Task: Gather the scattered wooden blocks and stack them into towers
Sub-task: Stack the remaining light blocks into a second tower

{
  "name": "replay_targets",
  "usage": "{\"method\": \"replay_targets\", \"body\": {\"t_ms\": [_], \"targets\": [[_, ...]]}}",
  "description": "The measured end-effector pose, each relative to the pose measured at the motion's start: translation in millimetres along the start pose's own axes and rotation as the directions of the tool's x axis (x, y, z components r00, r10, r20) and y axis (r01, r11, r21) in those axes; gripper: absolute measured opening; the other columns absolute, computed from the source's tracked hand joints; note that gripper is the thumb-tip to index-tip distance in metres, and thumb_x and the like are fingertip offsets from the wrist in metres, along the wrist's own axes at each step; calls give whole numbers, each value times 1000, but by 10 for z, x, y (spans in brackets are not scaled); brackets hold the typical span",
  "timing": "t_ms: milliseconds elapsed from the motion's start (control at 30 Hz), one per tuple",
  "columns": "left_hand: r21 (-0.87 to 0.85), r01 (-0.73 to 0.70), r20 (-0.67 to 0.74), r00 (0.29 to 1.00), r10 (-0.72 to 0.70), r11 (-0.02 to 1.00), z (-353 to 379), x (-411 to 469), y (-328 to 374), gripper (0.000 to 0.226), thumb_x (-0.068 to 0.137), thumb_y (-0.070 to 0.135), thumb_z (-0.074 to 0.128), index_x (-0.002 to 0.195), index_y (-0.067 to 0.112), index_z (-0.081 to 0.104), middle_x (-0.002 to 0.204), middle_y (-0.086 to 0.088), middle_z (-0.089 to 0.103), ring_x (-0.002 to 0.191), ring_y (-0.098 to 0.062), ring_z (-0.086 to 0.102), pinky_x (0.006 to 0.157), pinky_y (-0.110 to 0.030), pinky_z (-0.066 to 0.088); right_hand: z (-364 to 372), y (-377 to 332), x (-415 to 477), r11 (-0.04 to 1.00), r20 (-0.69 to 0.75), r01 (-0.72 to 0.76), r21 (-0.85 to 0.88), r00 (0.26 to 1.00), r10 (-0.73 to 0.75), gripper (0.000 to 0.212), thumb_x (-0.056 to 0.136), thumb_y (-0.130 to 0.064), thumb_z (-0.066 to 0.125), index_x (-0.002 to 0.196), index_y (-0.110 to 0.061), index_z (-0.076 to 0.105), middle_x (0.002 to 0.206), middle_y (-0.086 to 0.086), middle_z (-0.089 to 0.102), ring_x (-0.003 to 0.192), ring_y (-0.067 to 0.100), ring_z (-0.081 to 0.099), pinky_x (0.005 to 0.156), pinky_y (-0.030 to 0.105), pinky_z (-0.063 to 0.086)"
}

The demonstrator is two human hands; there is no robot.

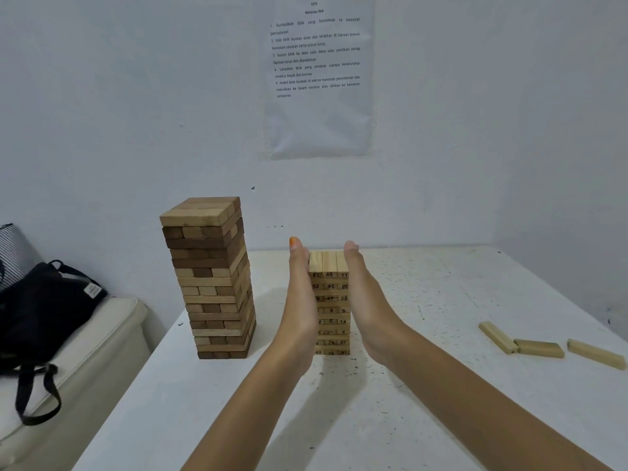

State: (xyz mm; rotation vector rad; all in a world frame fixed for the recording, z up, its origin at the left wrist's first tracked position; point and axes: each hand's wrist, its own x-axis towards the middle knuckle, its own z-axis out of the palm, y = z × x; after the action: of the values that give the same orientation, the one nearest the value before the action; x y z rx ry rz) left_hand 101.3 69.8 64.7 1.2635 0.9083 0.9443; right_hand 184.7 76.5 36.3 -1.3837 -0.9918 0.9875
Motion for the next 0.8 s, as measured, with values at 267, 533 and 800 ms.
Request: {"method": "replay_targets", "body": {"t_ms": [267,533,800], "targets": [[-3,-11,9,1000,11,1000,-10,11,-22,67,91,67,11,149,37,22,149,14,34,131,-1,33,95,-23,21,-40,-29,-31,1000,12,-6,15,1000,6,67,95,-68,15,153,-35,19,160,-13,17,146,8,18,118,40,16],[35,-32,-30,999,33,999,34,-54,27,43,96,60,12,107,47,51,79,28,54,63,16,48,72,-8,35,-37,-38,-48,999,-2,-15,43,1000,15,66,95,-68,15,153,-36,19,159,-12,21,146,10,20,113,38,18],[37,-274,-111,955,276,961,16,-148,19,54,97,55,15,148,38,23,147,33,18,130,19,16,106,-13,7,-248,-169,-276,996,-111,74,48,991,-69,55,102,-53,20,153,-36,12,160,-16,11,147,7,12,118,36,8]]}}
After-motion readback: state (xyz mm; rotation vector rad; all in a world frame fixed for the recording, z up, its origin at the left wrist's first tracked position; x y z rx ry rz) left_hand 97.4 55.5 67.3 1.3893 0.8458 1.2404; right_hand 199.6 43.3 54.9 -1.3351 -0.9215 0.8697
